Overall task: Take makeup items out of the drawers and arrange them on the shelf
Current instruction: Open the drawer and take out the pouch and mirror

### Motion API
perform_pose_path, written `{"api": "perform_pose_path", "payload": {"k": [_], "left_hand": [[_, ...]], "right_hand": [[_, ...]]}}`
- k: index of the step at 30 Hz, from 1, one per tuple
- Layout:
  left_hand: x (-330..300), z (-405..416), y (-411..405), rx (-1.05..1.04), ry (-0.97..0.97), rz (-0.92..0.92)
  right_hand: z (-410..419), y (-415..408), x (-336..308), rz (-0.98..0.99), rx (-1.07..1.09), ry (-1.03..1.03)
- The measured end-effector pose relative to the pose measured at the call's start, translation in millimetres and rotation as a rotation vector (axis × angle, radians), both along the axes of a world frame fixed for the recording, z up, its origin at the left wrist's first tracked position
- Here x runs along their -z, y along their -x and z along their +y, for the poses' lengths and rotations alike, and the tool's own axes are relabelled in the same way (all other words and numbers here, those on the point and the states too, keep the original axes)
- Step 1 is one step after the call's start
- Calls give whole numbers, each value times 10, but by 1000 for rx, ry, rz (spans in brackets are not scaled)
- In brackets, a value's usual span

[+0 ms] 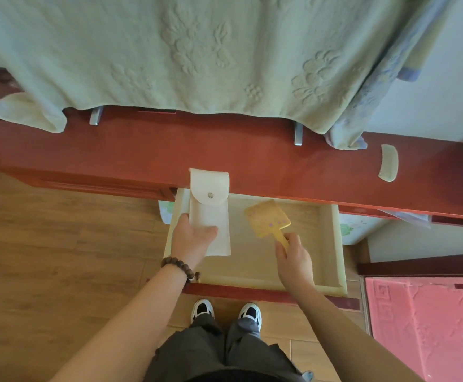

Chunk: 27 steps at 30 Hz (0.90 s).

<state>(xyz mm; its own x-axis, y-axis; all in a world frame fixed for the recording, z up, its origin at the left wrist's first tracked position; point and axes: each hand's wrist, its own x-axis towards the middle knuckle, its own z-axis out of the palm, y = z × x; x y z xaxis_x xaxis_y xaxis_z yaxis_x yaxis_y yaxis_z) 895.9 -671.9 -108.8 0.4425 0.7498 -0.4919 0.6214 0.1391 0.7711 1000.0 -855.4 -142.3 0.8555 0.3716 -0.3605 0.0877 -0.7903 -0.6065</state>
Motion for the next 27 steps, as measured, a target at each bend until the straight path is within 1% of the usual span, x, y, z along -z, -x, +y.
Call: {"api": "perform_pose_path", "payload": {"k": [4,7,9,11,15,20,23,25,27], "left_hand": [[-64,216,-272,-12,-25,-30],[-112,364,-529,-2,-58,-23],[-139,444,-707,29,-79,-29],[-136,517,-881,57,-91,-21],[-68,636,-1215,124,-85,70],[12,753,-1457,197,-94,157],[40,760,-1496,214,-166,175],[51,728,-1498,227,-265,198],[73,685,-1489,247,-365,235]], "right_hand": [[-97,-11,-362,-135,-18,-152],[80,-186,-545,-233,-4,-233],[278,-382,-594,-286,24,-245],[487,-604,-580,-301,56,-229],[818,-980,-415,-231,89,-127],[1035,-1194,-236,-172,76,-71],[1100,-1278,-168,-166,72,-22],[1102,-1326,-129,-178,59,31],[1088,-1352,-94,-231,36,95]]}}
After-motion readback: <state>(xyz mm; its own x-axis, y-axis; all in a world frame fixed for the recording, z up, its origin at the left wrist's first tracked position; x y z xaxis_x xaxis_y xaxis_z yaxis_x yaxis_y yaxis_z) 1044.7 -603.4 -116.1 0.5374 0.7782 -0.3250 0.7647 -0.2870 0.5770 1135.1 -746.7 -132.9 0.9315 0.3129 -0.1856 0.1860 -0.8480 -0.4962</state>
